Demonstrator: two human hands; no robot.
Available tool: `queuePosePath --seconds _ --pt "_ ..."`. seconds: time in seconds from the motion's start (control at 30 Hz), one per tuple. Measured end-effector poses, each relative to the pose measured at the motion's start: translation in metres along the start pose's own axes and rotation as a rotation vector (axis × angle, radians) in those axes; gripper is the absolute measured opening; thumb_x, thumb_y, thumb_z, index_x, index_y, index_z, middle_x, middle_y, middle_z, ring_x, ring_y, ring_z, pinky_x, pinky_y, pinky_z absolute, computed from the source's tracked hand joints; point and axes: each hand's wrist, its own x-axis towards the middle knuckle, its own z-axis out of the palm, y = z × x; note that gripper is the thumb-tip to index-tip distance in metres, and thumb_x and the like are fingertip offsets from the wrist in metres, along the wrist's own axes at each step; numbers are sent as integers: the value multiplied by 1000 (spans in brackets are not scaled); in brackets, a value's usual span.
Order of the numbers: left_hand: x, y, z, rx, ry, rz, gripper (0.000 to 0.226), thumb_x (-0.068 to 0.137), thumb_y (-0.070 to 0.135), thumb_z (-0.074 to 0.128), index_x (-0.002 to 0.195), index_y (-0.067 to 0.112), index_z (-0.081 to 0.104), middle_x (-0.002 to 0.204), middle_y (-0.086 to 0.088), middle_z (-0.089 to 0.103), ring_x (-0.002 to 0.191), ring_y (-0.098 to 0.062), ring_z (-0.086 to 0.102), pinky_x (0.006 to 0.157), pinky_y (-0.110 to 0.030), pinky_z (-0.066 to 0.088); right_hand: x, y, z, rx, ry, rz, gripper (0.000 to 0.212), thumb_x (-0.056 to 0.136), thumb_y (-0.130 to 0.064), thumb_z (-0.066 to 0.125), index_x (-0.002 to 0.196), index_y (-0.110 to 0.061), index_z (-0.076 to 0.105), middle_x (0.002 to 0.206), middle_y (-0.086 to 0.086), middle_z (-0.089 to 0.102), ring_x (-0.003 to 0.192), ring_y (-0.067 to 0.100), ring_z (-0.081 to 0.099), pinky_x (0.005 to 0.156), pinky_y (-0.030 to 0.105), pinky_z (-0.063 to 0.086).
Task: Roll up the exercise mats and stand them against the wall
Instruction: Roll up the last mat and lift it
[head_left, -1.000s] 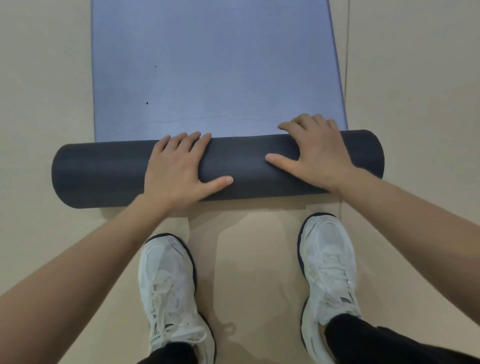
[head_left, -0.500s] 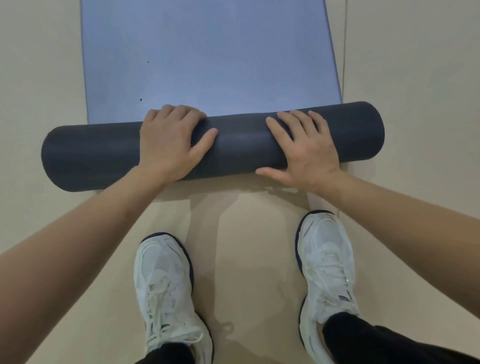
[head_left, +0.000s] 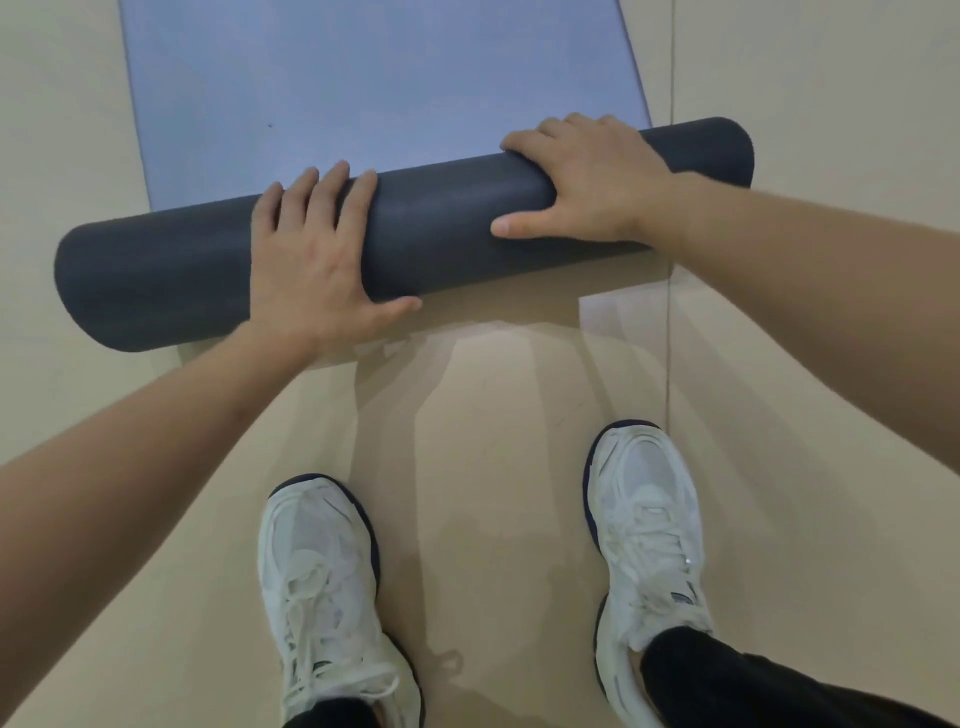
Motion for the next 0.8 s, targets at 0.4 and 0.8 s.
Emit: queuePosePath --seconds 0.4,0.8 --pt "70 -26 -26 -40 -171 33 109 58 88 73 141 25 42 122 -12 65 110 -40 61 94 -53 46 17 5 -7 -147 14 62 121 60 -99 52 147 -16 33 132 20 54 116 43 53 103 57 39" --pt "4 -19 -42 -151 -268 65 96 50 81 84 127 31 54 101 5 68 95 -31 64 72 -39 36 -49 -44 -7 -25 -68 42 103 61 -95 57 125 -14 50 91 4 49 80 25 44 67 37 32"
